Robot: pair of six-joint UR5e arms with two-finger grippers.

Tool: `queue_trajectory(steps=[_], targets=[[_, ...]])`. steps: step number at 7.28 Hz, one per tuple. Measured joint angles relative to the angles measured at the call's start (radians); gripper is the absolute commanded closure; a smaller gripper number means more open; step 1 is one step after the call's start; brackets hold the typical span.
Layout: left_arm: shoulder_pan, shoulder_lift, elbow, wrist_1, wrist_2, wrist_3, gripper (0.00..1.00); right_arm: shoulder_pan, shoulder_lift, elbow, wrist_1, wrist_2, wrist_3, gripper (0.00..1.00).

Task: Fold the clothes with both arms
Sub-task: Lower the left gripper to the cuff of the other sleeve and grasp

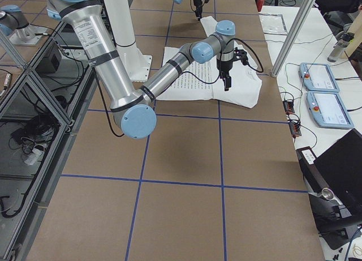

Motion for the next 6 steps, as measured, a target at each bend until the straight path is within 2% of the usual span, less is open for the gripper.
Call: queue_trajectory(steps=[1, 2, 3, 6], targets=[[0.0, 0.0, 0.0, 0.0, 0.0, -0.001, 0.79, 0.0, 0.0, 0.0, 0.0, 0.0, 0.0, 0.0], [0.0, 0.0, -0.001, 0.0, 0.0, -0.003, 0.96, 0.0, 0.0, 0.0, 0.0, 0.0, 0.0, 0.0], [0.0, 0.0, -0.002, 0.0, 0.0, -0.005, 1.0, 0.0, 0.0, -0.002, 0.0, 0.0, 0.0, 0.0], [-0.004, 0.002, -0.022, -0.001, -0.001, -0.009, 1.0, 0.0, 0.0, -0.001, 0.0, 0.0, 0.0, 0.0]])
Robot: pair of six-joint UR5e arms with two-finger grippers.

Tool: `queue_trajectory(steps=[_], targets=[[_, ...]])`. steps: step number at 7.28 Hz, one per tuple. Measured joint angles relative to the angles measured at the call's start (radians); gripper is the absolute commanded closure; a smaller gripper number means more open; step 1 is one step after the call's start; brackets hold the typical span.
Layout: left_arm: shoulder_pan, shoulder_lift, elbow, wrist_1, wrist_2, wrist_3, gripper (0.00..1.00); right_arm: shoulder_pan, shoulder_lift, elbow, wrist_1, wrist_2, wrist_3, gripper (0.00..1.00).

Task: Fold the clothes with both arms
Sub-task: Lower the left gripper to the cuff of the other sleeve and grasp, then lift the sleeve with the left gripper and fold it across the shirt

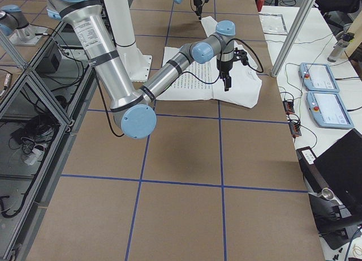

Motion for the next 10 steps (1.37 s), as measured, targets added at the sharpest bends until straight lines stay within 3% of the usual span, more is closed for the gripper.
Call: queue_trajectory(steps=[4, 6, 10], targets=[[-0.067, -0.036, -0.177, 0.033, -0.063, -0.058, 1.0, 0.0, 0.001, 0.001, 0.0, 0.0, 0.0, 0.0], [-0.116, -0.169, -0.23, 0.156, -0.124, -0.176, 1.0, 0.0, 0.003, 0.001, 0.001, 0.0, 0.0, 0.0], [-0.08, -0.547, -0.264, 0.392, -0.117, -0.572, 1.0, 0.0, 0.006, 0.005, -0.002, 0.0, 0.0, 0.0]])
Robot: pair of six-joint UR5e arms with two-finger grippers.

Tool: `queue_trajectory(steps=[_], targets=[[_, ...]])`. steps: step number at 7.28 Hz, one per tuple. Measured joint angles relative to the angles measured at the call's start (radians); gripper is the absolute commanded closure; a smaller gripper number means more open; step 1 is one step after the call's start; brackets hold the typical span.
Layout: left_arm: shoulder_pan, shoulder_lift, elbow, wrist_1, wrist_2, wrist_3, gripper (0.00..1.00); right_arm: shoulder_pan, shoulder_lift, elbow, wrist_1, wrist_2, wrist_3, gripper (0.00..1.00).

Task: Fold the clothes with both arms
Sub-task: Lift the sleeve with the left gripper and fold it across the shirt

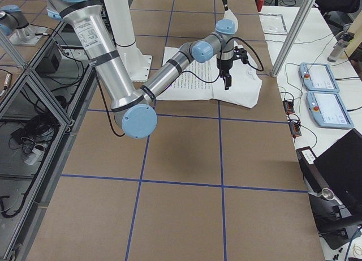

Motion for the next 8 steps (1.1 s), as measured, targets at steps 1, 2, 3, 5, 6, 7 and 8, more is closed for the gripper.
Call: queue_trajectory(steps=[1, 2, 3, 5, 6, 7, 8], targets=[[0.056, -0.065, -0.001, 0.012, 0.035, -0.084, 1.0, 0.0, 0.001, 0.001, 0.0, 0.0, 0.0, 0.0], [0.136, -0.112, -0.001, 0.015, 0.097, -0.143, 1.0, 0.0, 0.001, 0.001, 0.0, 0.0, 0.0, 0.0], [0.224, -0.148, 0.003, 0.016, 0.167, -0.175, 1.0, 0.0, 0.001, 0.001, 0.001, 0.001, 0.0, 0.0], [0.368, -0.209, 0.031, 0.013, 0.281, -0.199, 1.0, 0.0, -0.002, 0.003, 0.002, 0.001, 0.0, 0.0], [0.418, -0.25, 0.077, 0.011, 0.327, -0.203, 1.0, 0.0, -0.004, 0.004, 0.002, 0.001, 0.001, 0.0], [0.452, -0.295, 0.14, 0.008, 0.362, -0.204, 0.49, 0.0, -0.005, 0.005, 0.002, 0.0, 0.002, 0.0], [0.474, -0.33, 0.197, 0.006, 0.378, -0.204, 0.01, 0.0, -0.005, 0.005, 0.002, 0.0, 0.006, 0.0]])
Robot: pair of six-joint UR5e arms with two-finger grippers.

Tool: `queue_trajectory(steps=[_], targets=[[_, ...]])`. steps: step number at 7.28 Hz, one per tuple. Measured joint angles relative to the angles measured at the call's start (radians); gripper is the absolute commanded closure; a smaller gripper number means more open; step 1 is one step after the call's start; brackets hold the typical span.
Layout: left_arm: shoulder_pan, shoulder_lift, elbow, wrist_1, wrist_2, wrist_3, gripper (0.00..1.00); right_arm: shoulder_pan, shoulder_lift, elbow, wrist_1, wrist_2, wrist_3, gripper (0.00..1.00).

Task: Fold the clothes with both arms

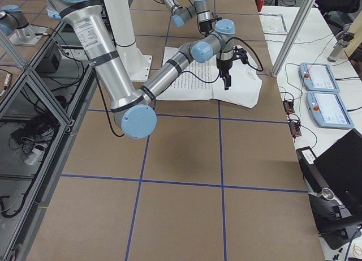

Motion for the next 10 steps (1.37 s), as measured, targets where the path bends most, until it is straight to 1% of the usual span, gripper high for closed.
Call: queue_trajectory(steps=[2, 3, 4, 5, 6, 7, 8, 9, 10], targets=[[0.037, -0.048, 0.077, -0.001, 0.01, -0.002, 0.0, -0.002, 0.0, -0.002, 0.002, 0.0, 0.012, 0.0], [0.051, -0.094, 0.121, 0.0, 0.01, -0.01, 0.0, -0.004, 0.001, -0.004, 0.002, 0.0, 0.014, 0.0], [0.059, -0.138, 0.161, 0.004, 0.006, -0.019, 0.0, -0.007, 0.004, -0.006, 0.002, -0.001, 0.017, 0.0], [0.06, -0.153, 0.176, 0.028, -0.019, -0.01, 0.0, -0.024, 0.012, -0.014, 0.003, -0.003, 0.043, 0.0], [0.054, -0.138, 0.152, 0.089, -0.055, 0.029, 0.0, -0.05, 0.035, -0.032, 0.004, -0.006, 0.087, 0.0], [0.033, -0.093, 0.077, 0.176, -0.081, 0.097, 0.0, -0.069, 0.065, -0.055, 0.005, -0.008, 0.118, 0.0], [-0.006, -0.028, -0.023, 0.268, -0.104, 0.179, 0.0, -0.085, 0.085, -0.068, 0.005, -0.01, 0.138, 0.0], [-0.058, 0.033, -0.108, 0.353, -0.133, 0.273, 0.0, -0.103, 0.107, -0.08, 0.005, -0.012, 0.169, 0.0], [-0.117, 0.083, -0.173, 0.432, -0.154, 0.383, 0.0, -0.13, 0.149, -0.104, 0.003, -0.025, 0.219, 0.0]])
